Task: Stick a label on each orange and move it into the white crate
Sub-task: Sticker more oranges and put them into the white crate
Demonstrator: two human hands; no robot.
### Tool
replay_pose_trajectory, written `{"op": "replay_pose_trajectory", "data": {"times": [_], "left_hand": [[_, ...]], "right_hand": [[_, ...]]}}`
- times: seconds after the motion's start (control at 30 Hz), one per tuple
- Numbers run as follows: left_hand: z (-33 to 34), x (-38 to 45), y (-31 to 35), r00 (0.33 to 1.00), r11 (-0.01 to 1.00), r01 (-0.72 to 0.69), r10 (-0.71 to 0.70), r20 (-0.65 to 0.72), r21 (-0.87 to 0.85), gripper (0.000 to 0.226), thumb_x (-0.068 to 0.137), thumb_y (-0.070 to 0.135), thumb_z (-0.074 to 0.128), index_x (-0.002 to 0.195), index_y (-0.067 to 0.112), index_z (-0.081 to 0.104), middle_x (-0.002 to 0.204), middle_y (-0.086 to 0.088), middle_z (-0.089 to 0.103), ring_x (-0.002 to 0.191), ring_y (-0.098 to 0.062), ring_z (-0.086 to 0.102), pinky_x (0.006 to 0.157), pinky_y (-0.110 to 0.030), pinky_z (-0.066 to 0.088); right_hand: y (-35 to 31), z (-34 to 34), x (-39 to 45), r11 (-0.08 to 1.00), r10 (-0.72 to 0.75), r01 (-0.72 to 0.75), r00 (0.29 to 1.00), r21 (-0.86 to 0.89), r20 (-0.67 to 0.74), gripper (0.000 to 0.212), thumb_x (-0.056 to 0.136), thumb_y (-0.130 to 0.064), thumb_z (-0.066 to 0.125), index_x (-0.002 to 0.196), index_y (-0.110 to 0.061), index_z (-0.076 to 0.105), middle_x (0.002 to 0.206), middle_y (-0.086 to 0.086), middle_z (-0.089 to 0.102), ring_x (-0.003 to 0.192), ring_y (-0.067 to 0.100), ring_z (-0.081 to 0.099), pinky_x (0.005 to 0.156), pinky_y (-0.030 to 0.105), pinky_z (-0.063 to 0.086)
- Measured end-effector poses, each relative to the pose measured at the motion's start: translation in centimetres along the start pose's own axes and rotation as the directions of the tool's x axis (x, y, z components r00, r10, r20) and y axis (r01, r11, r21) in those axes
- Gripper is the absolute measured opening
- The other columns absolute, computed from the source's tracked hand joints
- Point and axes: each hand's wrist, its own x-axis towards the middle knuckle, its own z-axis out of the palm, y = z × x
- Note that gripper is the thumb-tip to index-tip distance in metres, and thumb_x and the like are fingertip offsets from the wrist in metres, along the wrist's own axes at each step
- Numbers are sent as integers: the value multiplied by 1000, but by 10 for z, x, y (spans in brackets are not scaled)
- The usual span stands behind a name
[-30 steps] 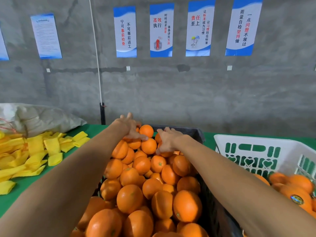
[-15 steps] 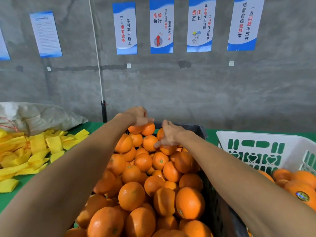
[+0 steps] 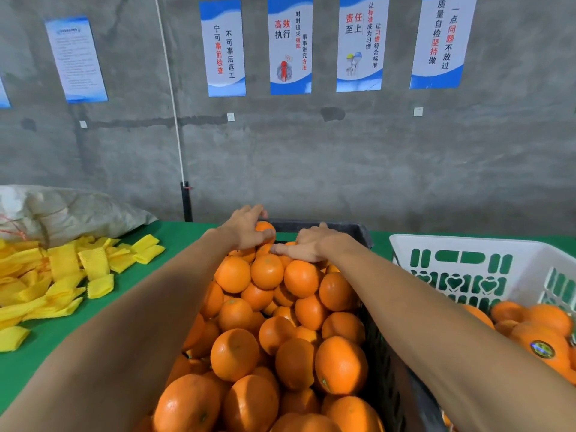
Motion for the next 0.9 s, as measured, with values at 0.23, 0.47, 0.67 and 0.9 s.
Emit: {"op": "replay_pose_trajectory", "data": {"times": [0.23, 0.47, 0.67, 0.9], "left_hand": [[2, 12, -1, 976, 988, 120, -136, 172, 98, 80, 87, 75, 63, 153, 38, 38, 149, -8, 40, 131, -37, 50, 108, -53, 46], [-2, 12, 17, 969, 995, 90, -78, 236, -41, 43, 73, 68, 68, 98, 39, 50, 110, 0, 61, 97, -23, 60, 84, -42, 53], [-22, -16, 17, 913, 953, 274, -216, 347, -128, 60, 77, 66, 62, 125, 30, 60, 123, -8, 66, 105, -33, 68, 97, -54, 57], [-60, -79, 9, 703, 835, 493, -216, 677, -246, 76, 70, 70, 70, 115, 9, 77, 119, -15, 77, 101, -31, 74, 108, -50, 53]], "right_hand": [[0, 6, 1, 996, -11, 5, 997, 91, 72, 99, 81, -93, 22, 151, -28, 50, 159, 12, 41, 146, 40, 32, 114, 61, 30], [4, 3, 2, 996, -15, 9, 998, 90, 58, 97, 75, -87, 39, 143, -19, 56, 152, 16, 47, 138, 42, 40, 104, 54, 42], [2, 12, -28, 970, -114, 93, 990, 224, 85, 57, 87, -63, 52, 123, -22, 70, 124, 7, 65, 106, 28, 62, 96, 46, 53], [-12, -1, -71, 944, -92, 87, 996, 318, 1, 51, 71, -64, 63, 96, -20, 74, 103, 8, 70, 88, 28, 66, 81, 40, 57]]}}
